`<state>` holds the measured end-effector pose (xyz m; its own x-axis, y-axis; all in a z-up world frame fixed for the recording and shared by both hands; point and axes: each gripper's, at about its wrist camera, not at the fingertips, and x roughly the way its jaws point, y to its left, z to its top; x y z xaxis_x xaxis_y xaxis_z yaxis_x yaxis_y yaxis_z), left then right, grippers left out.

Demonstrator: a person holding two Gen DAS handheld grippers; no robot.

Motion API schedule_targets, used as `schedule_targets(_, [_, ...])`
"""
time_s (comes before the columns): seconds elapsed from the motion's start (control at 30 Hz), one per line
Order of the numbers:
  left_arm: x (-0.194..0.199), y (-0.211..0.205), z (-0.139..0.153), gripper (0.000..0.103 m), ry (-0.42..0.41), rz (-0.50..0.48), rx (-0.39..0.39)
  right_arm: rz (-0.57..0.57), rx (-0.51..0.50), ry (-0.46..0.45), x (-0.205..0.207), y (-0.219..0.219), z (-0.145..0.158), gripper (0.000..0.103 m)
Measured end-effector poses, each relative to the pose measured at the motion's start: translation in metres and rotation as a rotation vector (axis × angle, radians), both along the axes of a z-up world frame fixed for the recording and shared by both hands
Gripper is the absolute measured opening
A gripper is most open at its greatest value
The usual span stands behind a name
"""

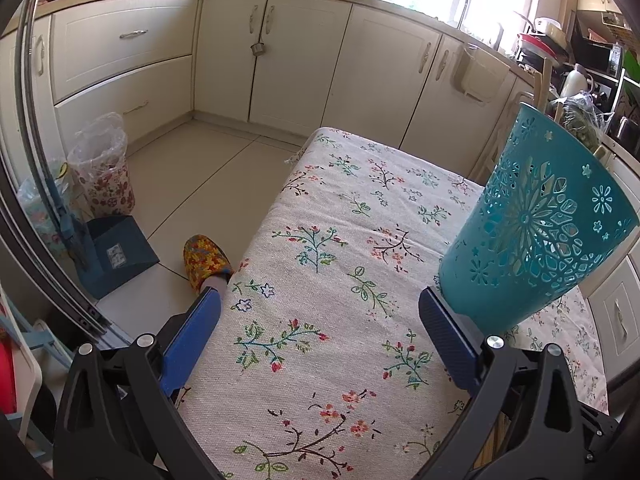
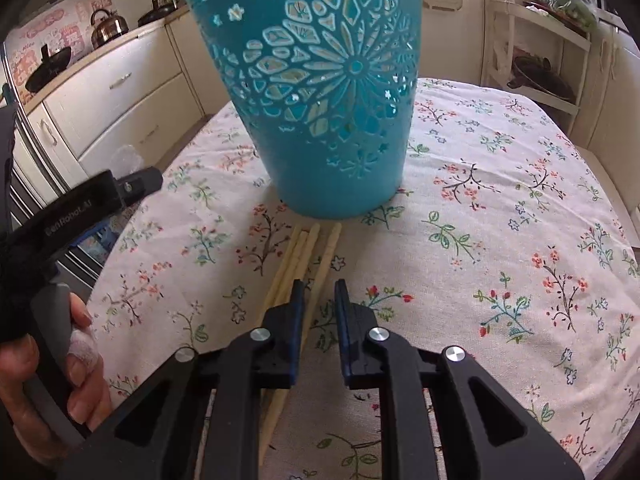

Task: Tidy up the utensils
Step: 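Grasp a chopstick from the bundle with the left gripper while the right grasps another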

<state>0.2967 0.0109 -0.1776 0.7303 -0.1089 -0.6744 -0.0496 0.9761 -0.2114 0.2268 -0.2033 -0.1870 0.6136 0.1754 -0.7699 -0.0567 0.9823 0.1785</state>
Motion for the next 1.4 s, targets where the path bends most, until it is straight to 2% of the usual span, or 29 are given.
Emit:
schedule_targets(0.03, [0.000,0.000,0.000,0.095,0.001,-0.001,0.000,0.007,-0.016,0.006,-0.001,-0.001,0.000,0.009])
schedule_targets(0.17, [0.001,-0.009,0.000,0.095,0.018,-0.047,0.019,0.057,-0.077,0.033,-0.003,-0.006,0.002,0.008])
schedule_targets(0.3, [-0.015,-0.048,0.003,0.095,0.044,-0.218,0.091,0.097,-0.119,0.066,-0.009,-0.026,0.005,0.008])
schedule_targets(0.43, [-0.027,-0.090,-0.006,0.093,0.079,-0.318,0.232,0.039,-0.044,0.088,-0.015,-0.057,0.004,0.008])
schedule_targets(0.53, [-0.028,-0.101,-0.009,0.089,0.098,-0.322,0.271,0.009,0.032,0.100,-0.014,-0.068,0.004,0.008])
schedule_targets(0.63, [-0.027,-0.106,-0.014,0.083,0.131,-0.328,0.303,0.014,0.034,0.100,-0.013,-0.066,0.005,0.008])
schedule_targets(0.87, [-0.027,-0.115,-0.018,0.079,0.148,-0.346,0.344,0.016,0.058,0.104,-0.012,-0.067,0.006,0.010])
schedule_targets(1.1, [-0.031,-0.116,-0.014,0.079,0.125,-0.359,0.309,0.016,0.061,0.102,-0.010,-0.069,0.005,0.012])
schedule_targets(1.4, [-0.032,-0.121,-0.014,0.079,0.126,-0.382,0.310,0.019,0.052,0.097,-0.010,-0.069,0.005,0.012])
